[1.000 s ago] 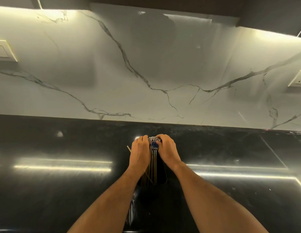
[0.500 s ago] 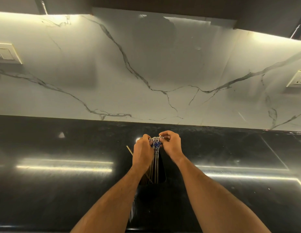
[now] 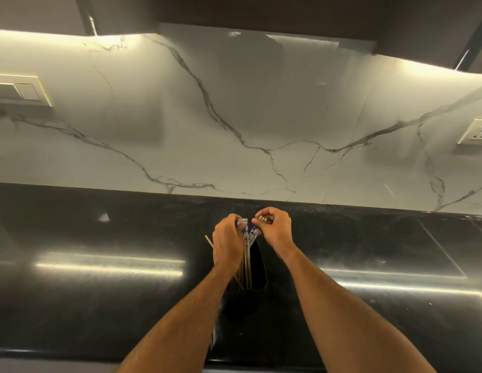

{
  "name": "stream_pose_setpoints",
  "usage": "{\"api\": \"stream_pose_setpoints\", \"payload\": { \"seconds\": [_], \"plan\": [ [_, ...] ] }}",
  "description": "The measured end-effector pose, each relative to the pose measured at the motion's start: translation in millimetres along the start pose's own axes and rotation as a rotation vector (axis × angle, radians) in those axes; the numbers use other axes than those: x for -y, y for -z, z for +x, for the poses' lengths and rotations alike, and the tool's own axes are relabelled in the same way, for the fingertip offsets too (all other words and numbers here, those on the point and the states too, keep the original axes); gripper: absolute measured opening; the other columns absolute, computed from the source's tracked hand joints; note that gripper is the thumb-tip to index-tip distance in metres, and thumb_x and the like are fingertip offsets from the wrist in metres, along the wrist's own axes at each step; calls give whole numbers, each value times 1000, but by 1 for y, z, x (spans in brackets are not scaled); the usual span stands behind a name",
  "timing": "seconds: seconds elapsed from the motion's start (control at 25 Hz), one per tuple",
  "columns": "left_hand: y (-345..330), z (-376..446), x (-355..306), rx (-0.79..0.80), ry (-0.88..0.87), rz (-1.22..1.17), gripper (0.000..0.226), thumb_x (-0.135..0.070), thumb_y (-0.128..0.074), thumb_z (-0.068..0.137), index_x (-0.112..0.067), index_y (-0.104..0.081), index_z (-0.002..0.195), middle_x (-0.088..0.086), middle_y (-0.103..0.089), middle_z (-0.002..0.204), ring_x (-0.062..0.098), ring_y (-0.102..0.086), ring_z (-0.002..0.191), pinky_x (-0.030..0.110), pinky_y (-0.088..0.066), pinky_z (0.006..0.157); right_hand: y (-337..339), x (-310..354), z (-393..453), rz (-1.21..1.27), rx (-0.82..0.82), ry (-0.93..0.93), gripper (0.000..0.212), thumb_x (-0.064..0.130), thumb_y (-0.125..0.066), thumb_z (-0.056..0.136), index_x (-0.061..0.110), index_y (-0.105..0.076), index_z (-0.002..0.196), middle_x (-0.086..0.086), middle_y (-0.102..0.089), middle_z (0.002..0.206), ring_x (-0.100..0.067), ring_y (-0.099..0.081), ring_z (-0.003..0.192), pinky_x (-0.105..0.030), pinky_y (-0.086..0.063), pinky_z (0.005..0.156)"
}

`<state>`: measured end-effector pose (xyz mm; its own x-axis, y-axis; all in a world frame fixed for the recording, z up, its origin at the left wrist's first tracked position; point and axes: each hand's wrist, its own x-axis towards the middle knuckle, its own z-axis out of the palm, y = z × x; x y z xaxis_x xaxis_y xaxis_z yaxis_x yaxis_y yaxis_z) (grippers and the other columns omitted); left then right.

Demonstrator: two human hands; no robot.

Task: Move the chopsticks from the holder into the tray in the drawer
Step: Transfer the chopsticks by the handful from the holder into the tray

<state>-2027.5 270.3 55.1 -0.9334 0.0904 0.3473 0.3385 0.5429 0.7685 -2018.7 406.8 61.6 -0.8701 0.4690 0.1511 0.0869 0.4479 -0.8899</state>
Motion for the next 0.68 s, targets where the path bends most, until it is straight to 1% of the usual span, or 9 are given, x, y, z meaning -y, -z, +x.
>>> {"api": "stream_pose_setpoints", "payload": {
  "seconds": [0.08,0.16,0.24,0.32,0.36,0.44,0.56,0.68],
  "plan": [
    [4,-1,-5,-37,-6,-13,8,-11,-64,96,-11,-71,102,1,-73,91,7,-63,76,16,-51,69,3,6,-4,-27,-7,34,13,4,-82,83,12,-76,92,-1,-75,85,-13,-74,80,-35,-65,78],
    [8,-2,-12,-57,-7,-46,11,-11,-62,98,-10,-71,104,2,-73,92,8,-64,78,21,-55,72,6,14,-7,-56,-30,81,14,4,-81,84,12,-77,94,1,-75,87,-7,-73,80,-30,-64,80],
    [14,-2,-21,-59,1,-86,13,-11,-59,99,-10,-71,106,2,-72,93,9,-64,79,23,-56,74,12,25,-10,-78,-46,143,14,4,-80,85,11,-77,97,2,-75,89,2,-71,78,-21,-62,78],
    [20,-1,-31,-57,3,-112,14,-10,-58,100,-12,-70,106,-1,-71,91,8,-64,79,20,-53,72,19,40,-13,-87,-43,203,15,2,-77,88,9,-76,101,4,-73,88,12,-68,78,-9,-57,72],
    [24,-1,-36,-57,5,-130,13,-10,-59,100,-13,-70,106,-2,-71,91,7,-64,78,19,-52,71,24,48,-15,-84,-40,231,16,1,-75,89,8,-75,103,4,-71,88,16,-66,79,-6,-55,71],
    [34,-1,-49,-67,3,-167,15,-11,-60,100,-14,-71,109,-3,-72,94,5,-65,80,18,-53,72,33,64,-20,-72,-39,282,20,0,-73,91,8,-73,109,4,-70,91,14,-67,82,-8,-56,73],
    [52,-2,-70,-120,-53,-186,19,-13,-60,100,-12,-70,116,0,-74,100,8,-67,85,17,-54,77,46,86,-30,-68,-31,339,24,3,-71,94,12,-69,116,0,-74,90,-1,-73,80,-20,-62,78],
    [71,-5,-91,-163,-100,-208,19,-12,-61,100,-11,-71,115,1,-75,101,8,-68,88,16,-54,80,60,107,-44,-57,-25,367,29,4,-71,94,13,-66,122,-1,-75,86,-6,-75,77,-27,-64,78]
  ]
}}
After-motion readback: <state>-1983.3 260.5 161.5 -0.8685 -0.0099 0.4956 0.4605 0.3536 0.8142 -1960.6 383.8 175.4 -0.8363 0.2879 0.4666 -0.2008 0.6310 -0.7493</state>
